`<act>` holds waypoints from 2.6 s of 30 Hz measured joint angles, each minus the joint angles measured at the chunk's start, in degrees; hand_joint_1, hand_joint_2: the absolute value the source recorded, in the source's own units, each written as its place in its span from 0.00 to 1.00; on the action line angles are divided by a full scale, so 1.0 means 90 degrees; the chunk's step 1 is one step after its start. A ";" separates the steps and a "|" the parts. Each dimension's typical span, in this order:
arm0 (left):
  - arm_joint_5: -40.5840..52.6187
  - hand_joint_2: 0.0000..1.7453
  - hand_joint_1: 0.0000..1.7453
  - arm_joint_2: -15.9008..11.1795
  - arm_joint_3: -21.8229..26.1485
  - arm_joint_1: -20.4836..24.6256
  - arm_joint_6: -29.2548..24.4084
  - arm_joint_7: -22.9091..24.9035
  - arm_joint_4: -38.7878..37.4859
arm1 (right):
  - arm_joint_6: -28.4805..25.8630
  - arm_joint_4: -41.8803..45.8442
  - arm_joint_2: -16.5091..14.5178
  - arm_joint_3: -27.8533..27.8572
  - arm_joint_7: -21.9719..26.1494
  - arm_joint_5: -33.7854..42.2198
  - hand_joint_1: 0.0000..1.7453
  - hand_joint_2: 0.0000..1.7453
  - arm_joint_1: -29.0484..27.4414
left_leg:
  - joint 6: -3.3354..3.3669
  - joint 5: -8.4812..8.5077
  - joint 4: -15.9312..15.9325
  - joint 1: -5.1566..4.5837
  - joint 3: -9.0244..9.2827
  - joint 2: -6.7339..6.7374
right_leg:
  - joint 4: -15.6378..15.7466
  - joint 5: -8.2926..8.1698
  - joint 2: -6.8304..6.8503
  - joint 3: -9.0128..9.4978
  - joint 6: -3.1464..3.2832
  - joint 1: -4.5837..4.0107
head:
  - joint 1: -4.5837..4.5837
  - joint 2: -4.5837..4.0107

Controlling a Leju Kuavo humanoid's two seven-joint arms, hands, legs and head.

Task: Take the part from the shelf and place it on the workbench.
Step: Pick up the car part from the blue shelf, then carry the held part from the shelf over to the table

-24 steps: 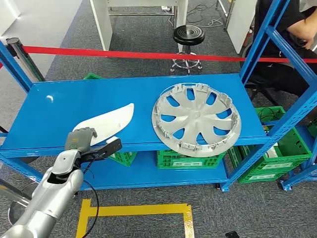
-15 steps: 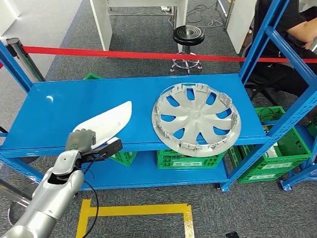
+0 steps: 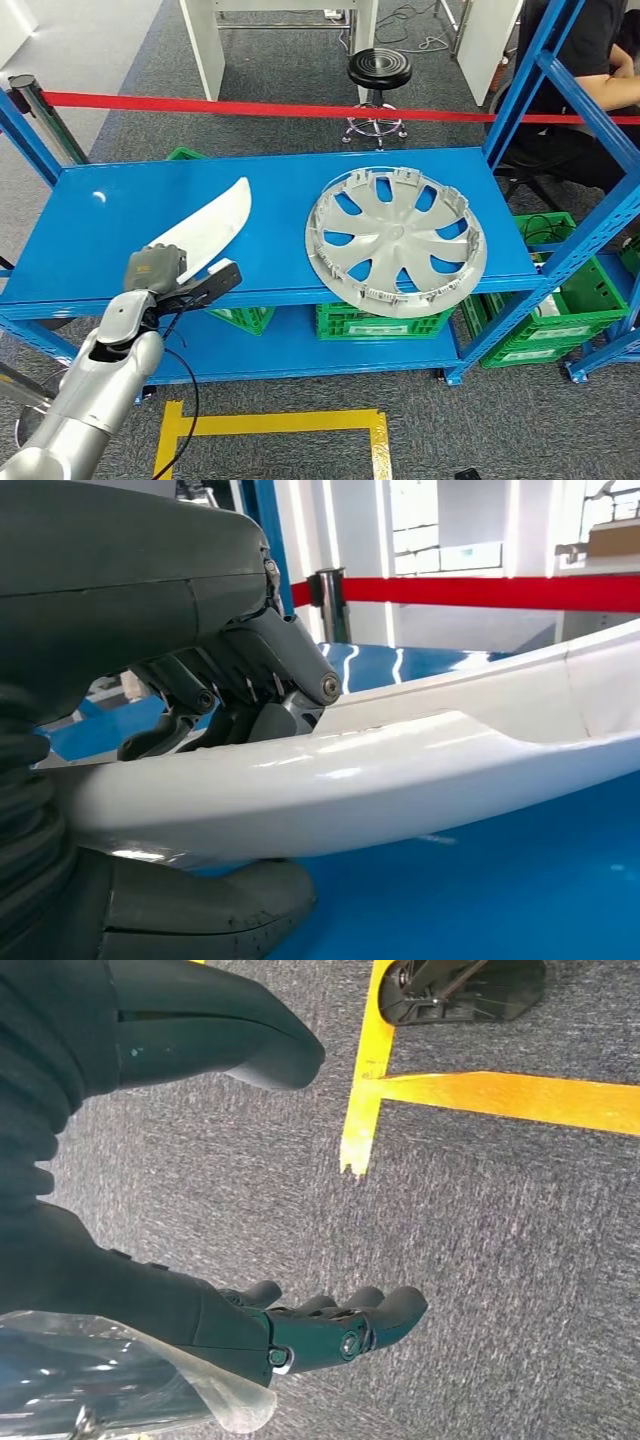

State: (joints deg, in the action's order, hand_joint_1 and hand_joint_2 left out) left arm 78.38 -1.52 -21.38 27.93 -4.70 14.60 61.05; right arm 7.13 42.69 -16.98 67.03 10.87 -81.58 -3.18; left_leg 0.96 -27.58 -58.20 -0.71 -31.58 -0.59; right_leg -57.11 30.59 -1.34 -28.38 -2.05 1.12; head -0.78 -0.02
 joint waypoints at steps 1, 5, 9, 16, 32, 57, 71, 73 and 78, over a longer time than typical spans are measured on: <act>-0.0036 1.00 1.00 -0.0009 0.0001 0.0001 0.0004 -0.0028 0.0022 | 0.0006 0.0000 -0.0001 0.0001 0.0004 -0.0011 0.00 1.00 0.0000 | 0.0000 0.0000 0.0000 0.0000 0.0000 0.0000 | 0.0000 0.0000 0.0000 0.0000 0.0000 0.0000 | 0.0000 0.0000; -0.0160 1.00 1.00 -0.0047 0.0004 0.0001 0.0003 -0.0115 0.0125 | 0.0052 0.0007 -0.0013 0.0005 0.0028 -0.0027 0.00 1.00 0.0002 | 0.0000 0.0000 0.0000 0.0000 -0.0001 0.0000 | 0.0000 0.0000 0.0000 -0.0001 0.0000 0.0000 | 0.0000 0.0000; -0.0335 1.00 1.00 -0.0104 0.0029 -0.0035 -0.0091 -0.0212 0.0311 | 0.0104 0.0047 -0.0050 0.0008 0.0047 -0.0089 0.00 1.00 -0.0002 | 0.0000 0.0000 0.0000 0.0000 -0.0002 0.0000 | 0.0000 0.0000 -0.0001 -0.0001 0.0000 0.0000 | 0.0000 0.0000; -0.0684 1.00 1.00 -0.0205 0.0192 -0.0264 -0.0491 -0.0427 0.0750 | 0.0150 0.0159 -0.0108 0.0044 0.0119 -0.0133 0.00 1.00 -0.0019 | 0.0000 -0.0001 0.0000 0.0000 -0.0007 0.0000 | 0.0000 0.0001 -0.0001 -0.0007 0.0000 0.0000 | 0.0000 0.0000; -0.4462 1.00 1.00 -0.0253 0.0797 -0.2222 -0.0911 -0.2500 0.3955 | 0.0064 0.0472 -0.0303 -0.0167 0.0081 0.0652 0.00 1.00 -0.0287 | 0.0095 -0.0004 0.0018 -0.0016 0.0011 0.0025 | 0.0045 -0.0009 -0.0028 -0.0004 -0.0086 0.0037 | 0.0004 0.0000; -0.6760 1.00 1.00 -0.0151 0.1951 -0.5260 -0.1647 -0.4463 0.6334 | 0.1417 0.0432 -0.0375 -0.0509 0.0288 0.2241 0.00 1.00 -0.0345 | -0.0222 -0.0663 -0.0963 0.0094 0.0049 0.0111 | -0.0152 -0.0419 0.0163 -0.0620 0.0226 -0.0002 | 0.0013 0.0000; -0.7003 1.00 1.00 0.0063 0.2270 -0.5523 -0.1378 -0.4782 0.6425 | 0.1704 0.0432 -0.0387 -0.0469 0.0293 0.2440 0.00 1.00 -0.0409 | 0.0123 0.0173 0.0263 -0.0004 -0.0027 0.0152 | -0.1828 0.0465 0.0153 -0.0964 -0.0034 -0.0018 | -0.0032 0.0000; -0.7052 1.00 1.00 0.0094 0.2311 -0.5533 -0.1342 -0.4827 0.6425 | 0.1718 0.0435 -0.0386 -0.0468 0.0294 0.2449 0.00 1.00 -0.0414 | 0.0097 0.0288 0.0184 -0.0019 -0.0222 0.0153 | -0.1062 0.0147 0.0157 -0.0295 0.0039 -0.0053 | -0.0033 0.0000; -0.7116 1.00 1.00 0.0123 0.2400 -0.5565 -0.1279 -0.4918 0.6427 | 0.1786 0.0442 -0.0389 -0.0471 0.0304 0.2499 0.00 1.00 -0.0441 | -0.0033 0.0502 0.0061 -0.0035 -0.0402 0.0162 | 0.0244 0.0239 0.0162 0.0444 0.0141 -0.0102 | -0.0034 0.0000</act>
State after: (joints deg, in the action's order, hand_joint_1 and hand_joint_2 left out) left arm 14.34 -0.42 0.22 -22.15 -16.21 -29.67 118.90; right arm 23.20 46.66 -20.47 62.79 13.61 -59.09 -7.14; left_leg 0.66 -23.06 -57.65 -1.02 -35.20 0.87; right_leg -54.91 32.74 0.11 -24.38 -0.78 0.21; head -1.09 -0.02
